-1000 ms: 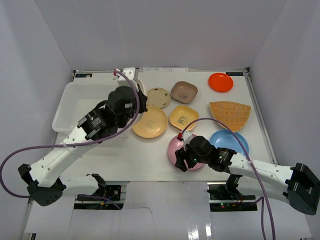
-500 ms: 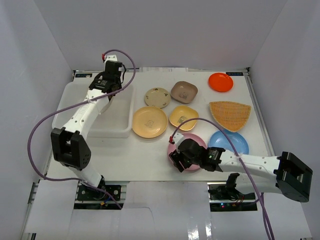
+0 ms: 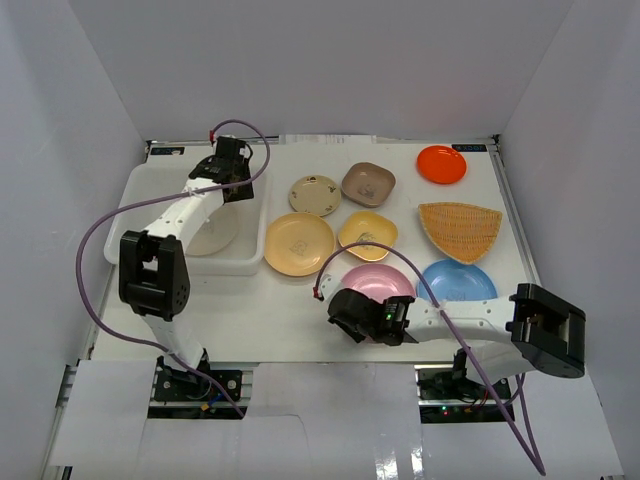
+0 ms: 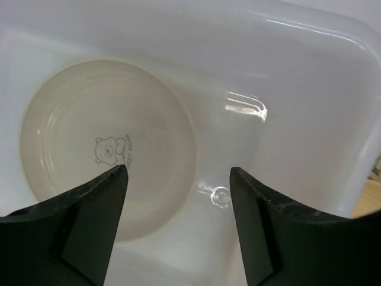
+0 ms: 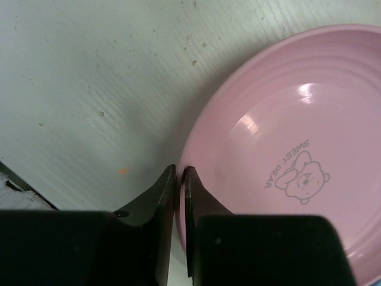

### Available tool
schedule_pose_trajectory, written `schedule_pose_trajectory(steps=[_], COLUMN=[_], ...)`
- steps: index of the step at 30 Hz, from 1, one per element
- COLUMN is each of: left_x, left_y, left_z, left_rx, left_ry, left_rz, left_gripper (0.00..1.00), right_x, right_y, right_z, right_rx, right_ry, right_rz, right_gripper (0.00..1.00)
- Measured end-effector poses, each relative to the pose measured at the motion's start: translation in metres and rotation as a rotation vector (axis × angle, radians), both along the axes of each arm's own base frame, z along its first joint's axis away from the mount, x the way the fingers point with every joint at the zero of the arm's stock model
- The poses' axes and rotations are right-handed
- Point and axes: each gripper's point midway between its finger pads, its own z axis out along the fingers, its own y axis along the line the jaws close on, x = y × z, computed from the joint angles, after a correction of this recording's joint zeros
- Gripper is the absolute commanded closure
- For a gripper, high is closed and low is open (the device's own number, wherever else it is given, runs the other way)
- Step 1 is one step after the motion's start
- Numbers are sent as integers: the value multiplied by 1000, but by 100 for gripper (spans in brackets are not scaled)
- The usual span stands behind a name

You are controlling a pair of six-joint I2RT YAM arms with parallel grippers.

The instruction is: Place the plates into the plastic bin on the countertop

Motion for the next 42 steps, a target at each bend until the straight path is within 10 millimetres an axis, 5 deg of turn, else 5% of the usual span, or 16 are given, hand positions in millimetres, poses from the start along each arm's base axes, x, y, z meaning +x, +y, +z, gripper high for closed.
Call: schedule_pose_trajectory(steps=[2,5,11,17,22,26,31,37,42], left_x=[-3,-8,-48,-138,-230,-294,-339,-359,-344], left_y=[-4,-15,-51,-73,-52,-24,10,26,23], left_z=[8,31,145,288,369,402,426,434,418], left_rx=[-31,-103,-368,-611,-690,-714,-711,-683,-671], left_ry=[-19,-69,-335,-709,-1034,-1252,-1445,-1531,-1490], left_rz=[-8,-40,-206,-426,-479,-446,-352,-311,-308], left_gripper=[6,2,2,2,2,2,2,2,2], right_x=[2,-1,-12,14,45,62,78,116,155], right_y=[3,8,40,105,174,227,278,339,382], right_z=[6,18,74,180,224,226,220,212,186], right_rx=[-15,-34,30,199,276,326,405,523,595], right_ry=[-28,-59,-88,-273,-449,-549,-632,-682,-656], right_rz=[-3,6,44,86,177,294,405,456,459], right_gripper=[92,92,92,92,92,92,92,92,91])
